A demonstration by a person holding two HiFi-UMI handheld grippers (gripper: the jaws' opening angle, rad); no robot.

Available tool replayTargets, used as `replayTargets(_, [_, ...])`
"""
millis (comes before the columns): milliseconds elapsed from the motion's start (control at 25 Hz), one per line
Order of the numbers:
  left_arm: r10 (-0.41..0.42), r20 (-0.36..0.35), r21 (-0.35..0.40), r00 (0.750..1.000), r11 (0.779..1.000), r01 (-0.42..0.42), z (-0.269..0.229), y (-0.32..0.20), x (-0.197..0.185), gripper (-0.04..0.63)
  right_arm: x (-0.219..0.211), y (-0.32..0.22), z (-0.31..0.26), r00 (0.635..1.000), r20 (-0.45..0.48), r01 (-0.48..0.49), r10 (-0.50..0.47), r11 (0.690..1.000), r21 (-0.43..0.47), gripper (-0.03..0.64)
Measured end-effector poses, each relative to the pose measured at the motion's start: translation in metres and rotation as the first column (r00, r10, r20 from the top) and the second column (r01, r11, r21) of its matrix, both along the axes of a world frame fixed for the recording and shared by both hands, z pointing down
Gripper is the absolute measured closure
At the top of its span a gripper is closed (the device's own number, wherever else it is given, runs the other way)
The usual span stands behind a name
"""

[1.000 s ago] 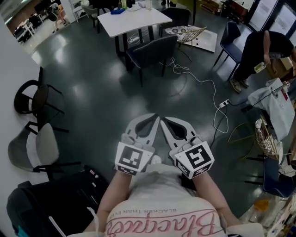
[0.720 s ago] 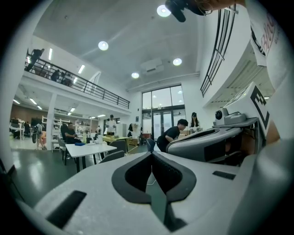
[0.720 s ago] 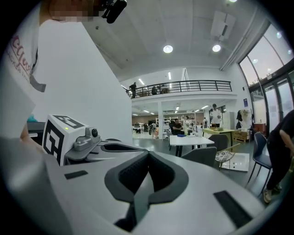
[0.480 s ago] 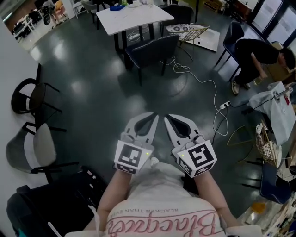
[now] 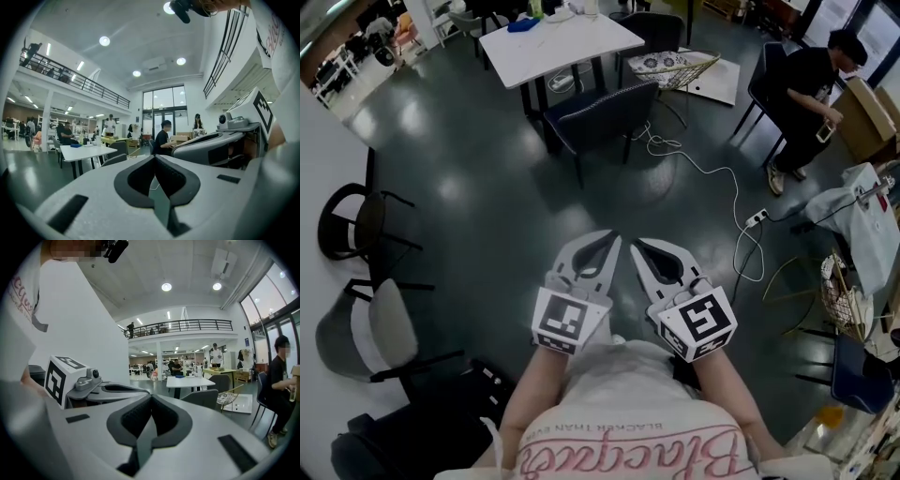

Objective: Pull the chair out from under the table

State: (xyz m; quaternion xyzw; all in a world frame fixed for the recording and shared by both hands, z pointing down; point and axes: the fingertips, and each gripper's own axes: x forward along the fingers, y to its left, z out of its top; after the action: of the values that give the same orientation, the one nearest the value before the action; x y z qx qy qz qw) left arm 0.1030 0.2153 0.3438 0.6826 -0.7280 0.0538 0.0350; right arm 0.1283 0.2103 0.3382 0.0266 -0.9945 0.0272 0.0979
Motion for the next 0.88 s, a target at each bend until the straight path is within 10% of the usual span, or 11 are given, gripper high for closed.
replayTargets(880, [0.094, -0.004, -0.02, 0.996, 0.995, -0.094, -0.008, -0.153, -0.199, 0.591, -0.197, -0.172, -0.002, 0.98, -0.06, -0.19, 0.187, 0.981, -0.037, 0.612])
